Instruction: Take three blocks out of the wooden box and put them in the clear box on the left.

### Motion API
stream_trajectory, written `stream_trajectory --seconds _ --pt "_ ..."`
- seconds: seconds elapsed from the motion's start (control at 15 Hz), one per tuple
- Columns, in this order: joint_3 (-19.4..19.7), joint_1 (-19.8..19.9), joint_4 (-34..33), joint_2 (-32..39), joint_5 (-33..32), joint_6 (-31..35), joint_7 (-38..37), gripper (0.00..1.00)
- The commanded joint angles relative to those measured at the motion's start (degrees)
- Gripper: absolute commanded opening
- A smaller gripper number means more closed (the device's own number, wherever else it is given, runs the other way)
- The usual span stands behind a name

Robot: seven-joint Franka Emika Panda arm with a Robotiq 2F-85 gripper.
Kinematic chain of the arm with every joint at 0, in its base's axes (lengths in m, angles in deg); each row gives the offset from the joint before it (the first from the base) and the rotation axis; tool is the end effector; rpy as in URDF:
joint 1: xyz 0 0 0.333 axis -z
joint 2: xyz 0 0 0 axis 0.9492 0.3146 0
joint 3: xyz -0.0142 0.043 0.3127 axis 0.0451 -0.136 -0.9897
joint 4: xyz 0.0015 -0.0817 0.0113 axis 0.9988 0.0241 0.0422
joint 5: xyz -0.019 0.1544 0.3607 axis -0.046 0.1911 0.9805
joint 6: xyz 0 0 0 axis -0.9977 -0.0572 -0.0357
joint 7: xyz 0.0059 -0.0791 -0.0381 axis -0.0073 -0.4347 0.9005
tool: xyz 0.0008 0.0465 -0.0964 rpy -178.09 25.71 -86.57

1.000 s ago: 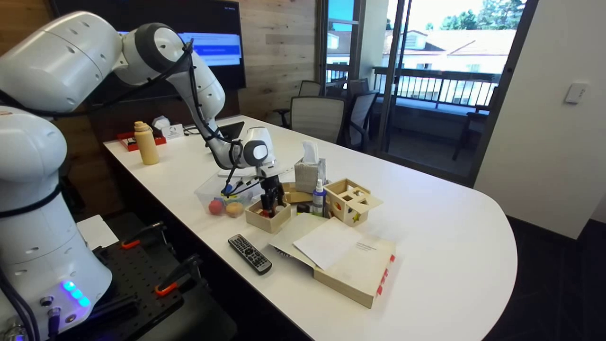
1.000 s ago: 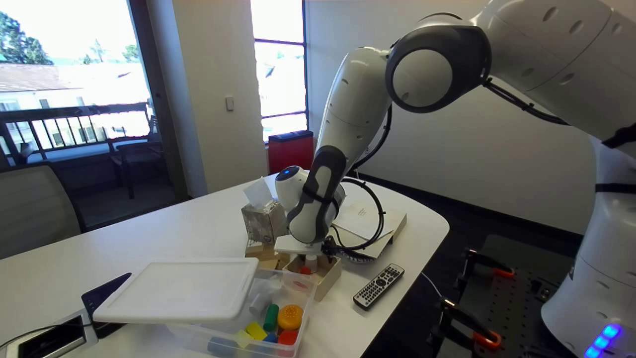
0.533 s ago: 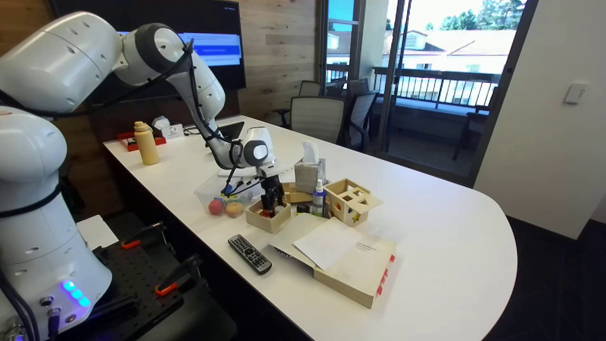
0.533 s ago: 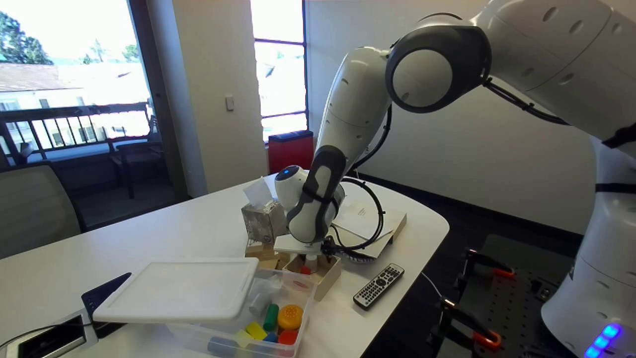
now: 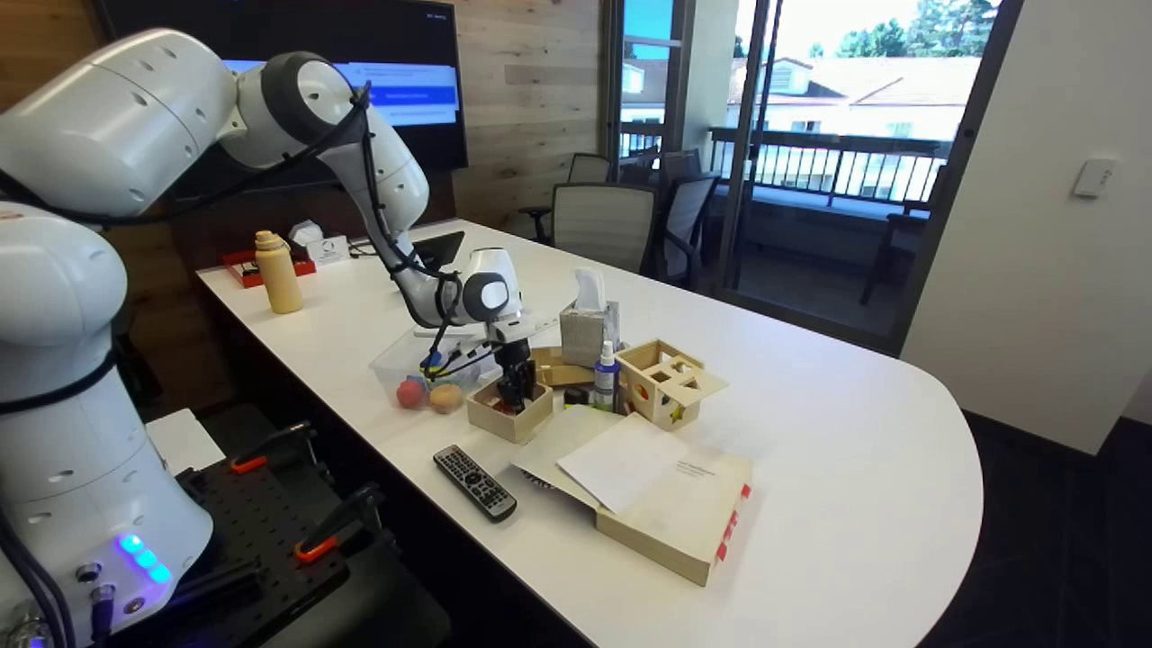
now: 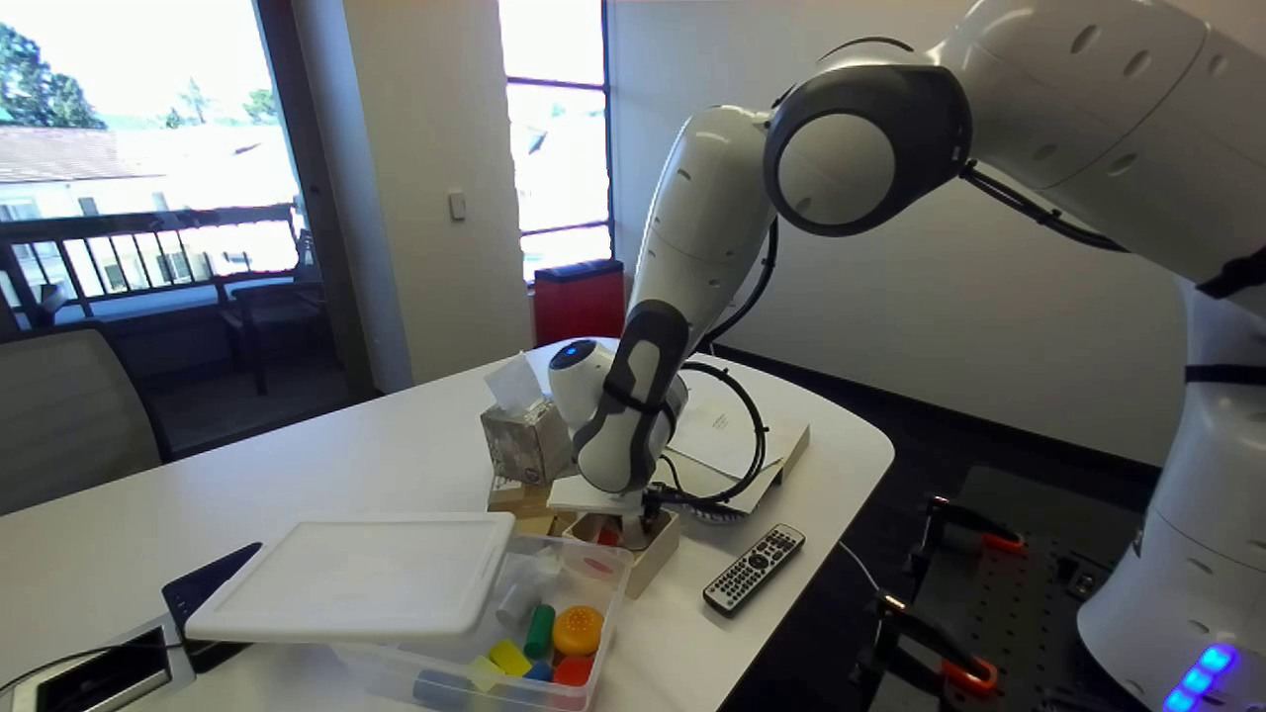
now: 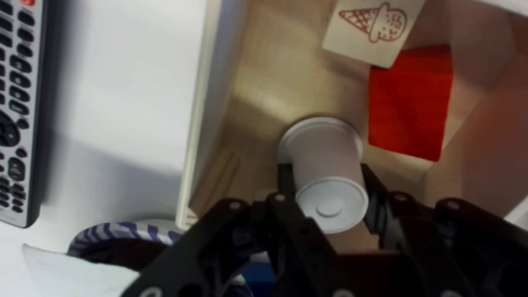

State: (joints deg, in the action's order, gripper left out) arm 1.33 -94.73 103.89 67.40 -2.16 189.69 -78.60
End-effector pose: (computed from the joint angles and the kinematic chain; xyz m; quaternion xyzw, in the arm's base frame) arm 0.6111 0.0492 0.0022 0.8270 -0.5429 0.0658 0.1307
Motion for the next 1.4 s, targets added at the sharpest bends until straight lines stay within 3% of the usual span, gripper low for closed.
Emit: stream_trajectory --seconds 0.0,0.47,0.87,1.33 --pt "-0.3 0.4 -1.0 0.5 -1.1 -1.0 -1.2 0.15" --pt "-0.3 -0.4 0.5 -3.3 -1.5 -1.3 -0.5 0.15" --pt "-0.2 -3.4 3.3 -9.6 -2.5 -4.7 -2.0 0.15" --pt "-5.9 -3.9 6.3 -17.0 -5.1 -5.2 0.6 0.15"
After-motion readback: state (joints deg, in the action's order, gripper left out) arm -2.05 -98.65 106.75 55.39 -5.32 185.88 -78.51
